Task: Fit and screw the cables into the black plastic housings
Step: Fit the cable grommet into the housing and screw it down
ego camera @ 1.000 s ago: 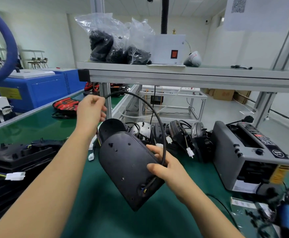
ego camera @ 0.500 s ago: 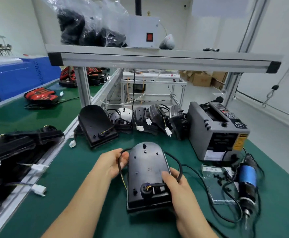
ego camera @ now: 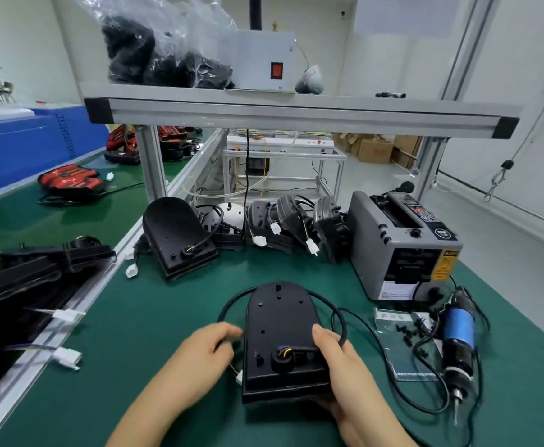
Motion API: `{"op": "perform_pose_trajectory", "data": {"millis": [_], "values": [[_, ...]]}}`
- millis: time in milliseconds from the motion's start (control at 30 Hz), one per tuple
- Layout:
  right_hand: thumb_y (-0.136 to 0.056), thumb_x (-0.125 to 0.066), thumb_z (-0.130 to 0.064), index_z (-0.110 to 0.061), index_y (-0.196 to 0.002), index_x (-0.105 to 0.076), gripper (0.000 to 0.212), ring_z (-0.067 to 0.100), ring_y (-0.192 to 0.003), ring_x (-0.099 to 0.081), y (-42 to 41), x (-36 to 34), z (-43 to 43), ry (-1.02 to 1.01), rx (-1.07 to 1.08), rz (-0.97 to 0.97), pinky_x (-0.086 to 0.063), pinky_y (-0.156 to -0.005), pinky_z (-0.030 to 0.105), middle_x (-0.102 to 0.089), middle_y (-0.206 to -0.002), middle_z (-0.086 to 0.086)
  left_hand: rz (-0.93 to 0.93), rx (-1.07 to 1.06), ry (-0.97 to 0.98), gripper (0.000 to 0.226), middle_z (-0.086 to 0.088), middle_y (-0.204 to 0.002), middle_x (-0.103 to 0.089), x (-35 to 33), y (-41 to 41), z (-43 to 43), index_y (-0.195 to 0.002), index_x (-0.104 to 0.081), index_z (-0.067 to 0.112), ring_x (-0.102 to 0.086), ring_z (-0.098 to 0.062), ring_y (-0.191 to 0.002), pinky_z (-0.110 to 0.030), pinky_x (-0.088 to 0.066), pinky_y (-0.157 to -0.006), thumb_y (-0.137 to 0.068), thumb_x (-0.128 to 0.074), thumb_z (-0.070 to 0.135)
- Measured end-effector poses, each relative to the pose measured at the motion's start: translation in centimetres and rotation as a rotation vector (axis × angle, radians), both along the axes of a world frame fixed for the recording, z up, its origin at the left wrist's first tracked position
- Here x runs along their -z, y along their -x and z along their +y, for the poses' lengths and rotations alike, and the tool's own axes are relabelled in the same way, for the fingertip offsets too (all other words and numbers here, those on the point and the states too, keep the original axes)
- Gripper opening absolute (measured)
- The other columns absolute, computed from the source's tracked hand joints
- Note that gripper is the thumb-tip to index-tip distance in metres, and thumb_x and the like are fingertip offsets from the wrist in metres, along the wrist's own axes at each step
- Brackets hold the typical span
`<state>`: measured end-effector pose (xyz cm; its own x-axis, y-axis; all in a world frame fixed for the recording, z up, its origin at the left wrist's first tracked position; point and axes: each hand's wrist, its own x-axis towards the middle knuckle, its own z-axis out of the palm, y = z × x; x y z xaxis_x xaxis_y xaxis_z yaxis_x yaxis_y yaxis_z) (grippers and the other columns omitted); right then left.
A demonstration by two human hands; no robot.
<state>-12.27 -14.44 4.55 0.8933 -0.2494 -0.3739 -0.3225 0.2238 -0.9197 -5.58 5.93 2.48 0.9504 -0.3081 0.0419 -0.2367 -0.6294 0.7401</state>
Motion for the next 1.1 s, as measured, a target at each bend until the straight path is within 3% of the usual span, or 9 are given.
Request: {"op": "perform_pose_trajectory", "data": {"millis": [233,367,467,533,667,767,900,967,1100], "values": [[-0.080,-0.061,-0.057,-0.031,-0.125,-0.050,0.053,0.019,-0.119,-0.053,-0.1,0.3,0.0,0.017,-0.036,0.028,-0.038,-0.107,0.047,-0.059,-0.125,-0.007,-0.304,-0.058,-0.302,0.030,0.019,-0.097,-0.043,0.8,1.4,1.8,-0.073,-0.049,0.025,-0.042,0.003,-0.097,-0.019,-0.039,-0.083,-0.095,-0.045,0.044],[-0.079,-0.056,-0.064,-0.032,-0.129,-0.047,0.060,0.018,-0.122,-0.051,-0.2,0.5,-0.2,0.055,-0.110,0.061,-0.039,-0.107,0.045,-0.056,-0.128,-0.010,-0.244,0.003,-0.034,0.030,0.032,-0.114,-0.045,-0.6,2.5,0.9,-0.099,-0.059,0.039,-0.038,0.013,-0.116,-0.007,-0.030,-0.091,-0.085,-0.044,0.061],[-0.082,-0.048,-0.068,-0.035,-0.119,-0.057,0.050,0.010,-0.108,-0.061,-0.1,0.0,-0.8,0.154,-0.215,0.066,-0.050,-0.094,0.035,-0.065,-0.115,-0.012,-0.104,0.142,0.139,0.066,0.047,-0.140,-0.016,-0.5,4.5,-1.0,-0.127,-0.040,0.060,-0.015,0.023,-0.130,-0.012,-0.020,-0.105,-0.066,-0.061,0.071],[-0.085,-0.039,-0.070,-0.038,-0.110,-0.062,0.047,-0.001,-0.101,-0.060,0.0,-0.5,-1.5,0.404,-0.305,0.025,-0.048,-0.089,0.024,-0.066,-0.106,-0.020,-0.132,0.178,0.027,0.080,0.048,-0.142,-0.001,0.2,5.3,-1.9,-0.129,-0.022,0.069,0.000,0.023,-0.133,-0.015,-0.014,-0.110,-0.063,-0.068,0.067],[-0.085,-0.026,-0.075,-0.025,-0.082,-0.058,0.060,0.014,-0.089,-0.058,-0.3,-1.6,-2.8,0.916,-0.414,0.038,-0.044,-0.079,0.031,-0.061,-0.086,-0.011,-0.236,0.111,-0.118,0.068,0.044,-0.141,0.002,0.9,5.9,-2.6,-0.127,-0.022,0.059,0.002,0.019,-0.135,-0.001,-0.002,-0.104,-0.077,-0.067,0.055],[-0.086,-0.024,-0.075,-0.022,-0.069,-0.050,0.062,0.020,-0.083,-0.058,-0.8,-1.9,-3.2,0.991,-0.430,0.069,-0.044,-0.075,0.033,-0.058,-0.078,-0.006,-0.273,0.058,-0.169,0.068,0.039,-0.142,0.005,1.4,6.2,-3.2,-0.135,-0.025,0.052,0.004,0.013,-0.135,-0.006,-0.006,-0.107,-0.078,-0.062,0.060],[-0.085,-0.025,-0.076,-0.009,-0.088,-0.066,0.079,0.026,-0.081,-0.066,-0.9,-1.6,-3.9,0.946,-0.475,0.097,-0.052,-0.084,0.040,-0.069,-0.087,0.006,-0.279,0.000,-0.201,0.071,0.036,-0.141,0.006,1.7,6.8,-3.7,-0.138,-0.028,0.047,0.002,0.011,-0.133,-0.015,-0.014,-0.111,-0.078,-0.061,0.063],[-0.086,-0.034,-0.071,-0.006,-0.090,-0.067,0.072,0.025,-0.077,-0.067,-0.5,-2.0,-5.2,0.939,-0.444,0.078,-0.054,-0.081,0.041,-0.071,-0.083,0.006,-0.262,0.004,-0.181,0.073,0.035,-0.143,0.000,1.6,6.7,-3.8,-0.138,-0.033,0.045,-0.001,0.010,-0.134,-0.016,-0.015,-0.111,-0.074,-0.059,0.069],[-0.088,-0.054,-0.040,-0.028,-0.077,-0.063,0.019,0.009,-0.074,-0.062,0.1,-3.5,-10.9,1.171,-0.177,0.010,-0.053,-0.072,0.031,-0.066,-0.076,-0.013,-0.273,0.028,-0.164,0.089,0.033,-0.145,-0.002,1.3,6.5,-3.4,-0.136,-0.024,0.047,-0.002,0.008,-0.135,-0.015,-0.014,-0.109,-0.055,-0.025,0.084]]}}
